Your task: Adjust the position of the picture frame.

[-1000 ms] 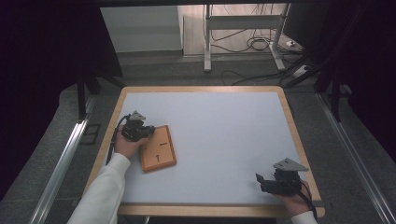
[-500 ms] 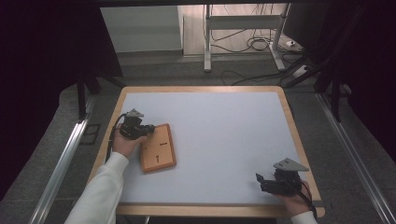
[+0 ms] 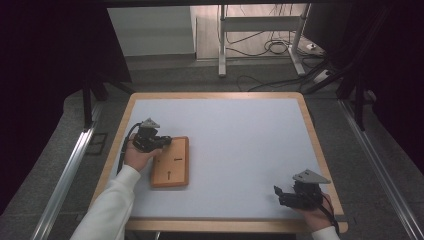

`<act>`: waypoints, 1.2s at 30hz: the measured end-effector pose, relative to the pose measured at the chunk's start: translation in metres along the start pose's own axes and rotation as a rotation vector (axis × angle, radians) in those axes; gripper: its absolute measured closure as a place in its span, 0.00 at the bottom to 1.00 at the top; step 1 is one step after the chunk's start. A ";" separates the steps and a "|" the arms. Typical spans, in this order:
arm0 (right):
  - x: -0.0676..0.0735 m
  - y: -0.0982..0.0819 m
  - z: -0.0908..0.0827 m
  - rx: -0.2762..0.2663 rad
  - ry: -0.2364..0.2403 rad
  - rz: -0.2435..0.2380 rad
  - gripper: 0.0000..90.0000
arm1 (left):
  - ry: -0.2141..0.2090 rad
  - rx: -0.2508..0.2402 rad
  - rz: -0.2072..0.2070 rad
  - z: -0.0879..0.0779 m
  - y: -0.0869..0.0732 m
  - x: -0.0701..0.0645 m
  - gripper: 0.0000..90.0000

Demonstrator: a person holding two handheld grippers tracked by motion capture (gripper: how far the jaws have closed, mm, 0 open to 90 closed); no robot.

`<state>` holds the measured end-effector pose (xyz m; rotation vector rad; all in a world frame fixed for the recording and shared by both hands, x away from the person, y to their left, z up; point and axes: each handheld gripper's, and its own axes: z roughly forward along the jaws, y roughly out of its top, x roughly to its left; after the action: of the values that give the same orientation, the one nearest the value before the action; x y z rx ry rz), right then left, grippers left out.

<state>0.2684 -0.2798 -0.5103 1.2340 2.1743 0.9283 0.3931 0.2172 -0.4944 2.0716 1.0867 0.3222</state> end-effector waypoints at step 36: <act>-0.001 -0.002 0.000 0.011 -0.006 -0.005 0.16 | -0.035 0.004 0.089 0.025 0.006 -0.050 0.54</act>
<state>0.2683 -0.2815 -0.5118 1.2341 2.1800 0.9110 0.3793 0.1635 -0.5012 2.1256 0.9776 0.3266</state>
